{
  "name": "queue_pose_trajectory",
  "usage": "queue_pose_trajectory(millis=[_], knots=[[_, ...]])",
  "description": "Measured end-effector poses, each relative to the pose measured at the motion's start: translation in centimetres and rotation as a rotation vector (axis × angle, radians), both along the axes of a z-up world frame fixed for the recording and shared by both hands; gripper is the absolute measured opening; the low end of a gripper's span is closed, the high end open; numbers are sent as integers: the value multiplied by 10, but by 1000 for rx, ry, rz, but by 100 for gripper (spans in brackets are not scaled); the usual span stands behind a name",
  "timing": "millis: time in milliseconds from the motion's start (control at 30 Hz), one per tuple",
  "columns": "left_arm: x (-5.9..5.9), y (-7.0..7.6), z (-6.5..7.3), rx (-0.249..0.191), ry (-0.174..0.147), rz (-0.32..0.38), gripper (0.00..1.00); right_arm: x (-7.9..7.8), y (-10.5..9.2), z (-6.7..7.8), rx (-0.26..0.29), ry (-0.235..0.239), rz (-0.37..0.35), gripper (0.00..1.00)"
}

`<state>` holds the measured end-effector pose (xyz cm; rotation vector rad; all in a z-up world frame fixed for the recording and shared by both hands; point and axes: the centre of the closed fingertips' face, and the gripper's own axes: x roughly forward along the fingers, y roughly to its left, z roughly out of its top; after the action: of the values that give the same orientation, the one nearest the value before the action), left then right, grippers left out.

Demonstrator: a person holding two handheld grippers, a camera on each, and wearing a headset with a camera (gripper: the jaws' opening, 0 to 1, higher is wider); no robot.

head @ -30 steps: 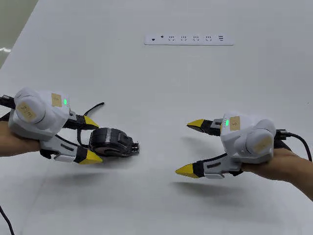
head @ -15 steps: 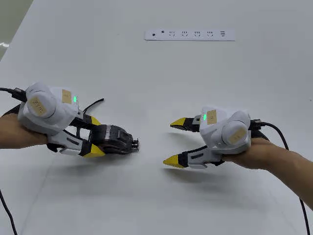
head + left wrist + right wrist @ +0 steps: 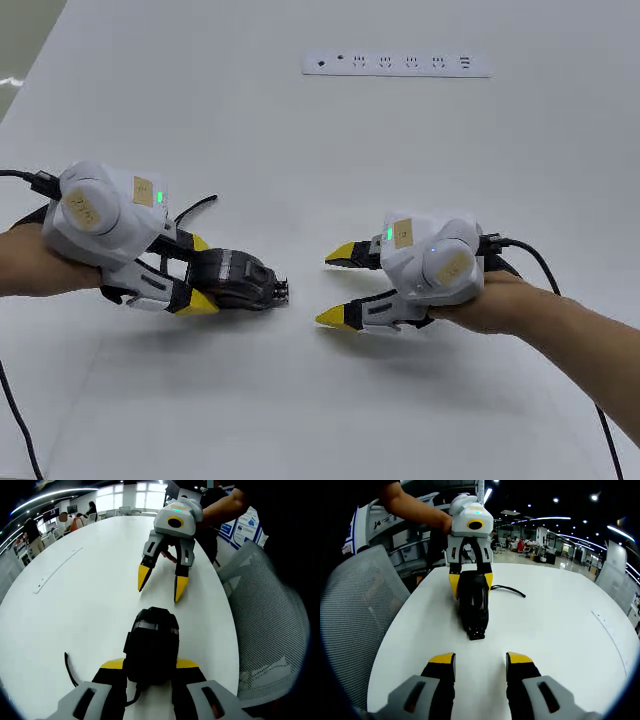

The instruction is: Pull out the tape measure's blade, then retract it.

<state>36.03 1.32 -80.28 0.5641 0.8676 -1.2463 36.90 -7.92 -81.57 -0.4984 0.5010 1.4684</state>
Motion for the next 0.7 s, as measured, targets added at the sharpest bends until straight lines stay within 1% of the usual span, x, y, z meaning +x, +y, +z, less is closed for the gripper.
queue_pose_trajectory(millis=[267, 400, 700], knots=[[0, 1, 0, 2, -3, 1, 31, -1, 15, 0, 16, 17, 17, 34], [-1, 1, -1, -2, 0, 2, 31, -4, 21, -2, 16, 22, 32, 29], [-1, 0, -1, -6, 8, 0, 31, -6, 29, -8, 13, 28, 54, 26]])
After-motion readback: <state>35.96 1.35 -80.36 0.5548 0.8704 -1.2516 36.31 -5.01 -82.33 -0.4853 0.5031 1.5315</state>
